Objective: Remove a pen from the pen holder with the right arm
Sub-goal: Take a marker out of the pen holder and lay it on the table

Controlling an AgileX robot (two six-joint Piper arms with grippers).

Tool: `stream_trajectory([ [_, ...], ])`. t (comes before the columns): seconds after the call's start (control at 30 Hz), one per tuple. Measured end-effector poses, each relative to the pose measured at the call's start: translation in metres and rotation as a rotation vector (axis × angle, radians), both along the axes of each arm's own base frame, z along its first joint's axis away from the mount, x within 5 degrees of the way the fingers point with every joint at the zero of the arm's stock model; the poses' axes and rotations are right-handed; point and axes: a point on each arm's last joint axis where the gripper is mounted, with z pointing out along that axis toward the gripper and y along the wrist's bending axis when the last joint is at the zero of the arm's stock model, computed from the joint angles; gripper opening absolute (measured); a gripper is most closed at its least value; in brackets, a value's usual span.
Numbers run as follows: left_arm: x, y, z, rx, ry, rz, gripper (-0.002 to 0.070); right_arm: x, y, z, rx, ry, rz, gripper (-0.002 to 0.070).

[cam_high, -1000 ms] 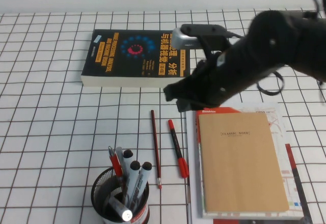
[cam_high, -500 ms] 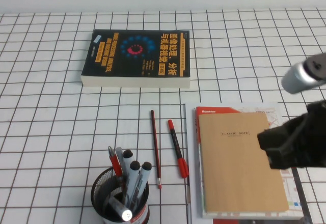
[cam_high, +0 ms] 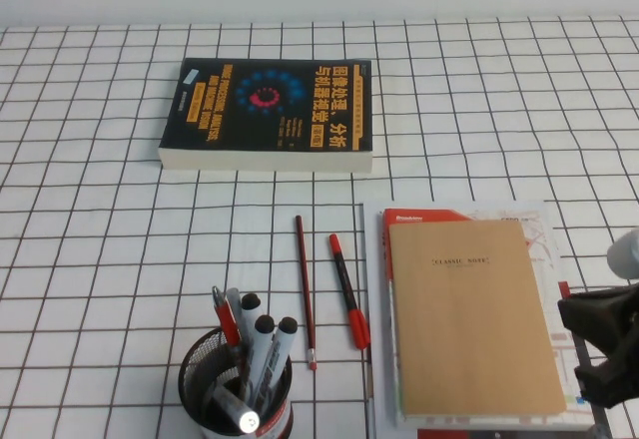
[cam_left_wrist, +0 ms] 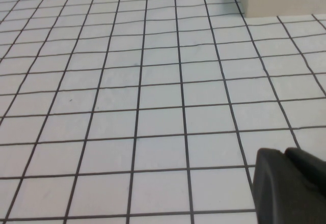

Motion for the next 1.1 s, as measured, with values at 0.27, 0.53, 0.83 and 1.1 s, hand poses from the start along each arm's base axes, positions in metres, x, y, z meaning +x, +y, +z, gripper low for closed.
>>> stream_trajectory([
  [0.27, 0.0, 0.0, 0.0, 0.0, 0.0, 0.0, -0.0004, -0.029, -0.058, -0.051, 0.062, -0.175, -0.254, -0.0015],
  [0.53, 0.0, 0.0, 0.0, 0.0, 0.0, 0.0, -0.0004, -0.07, -0.091, -0.106, 0.122, -0.401, -0.48, -0.0015],
  [0.83, 0.0, 0.0, 0.0, 0.0, 0.0, 0.0, -0.0004, -0.085, -0.096, -0.108, 0.111, -0.478, -0.512, -0.0015],
  [1.1, 0.0, 0.0, 0.0, 0.0, 0.0, 0.0, -0.0004, -0.089, -0.097, -0.114, 0.083, -0.431, -0.512, -0.0015],
])
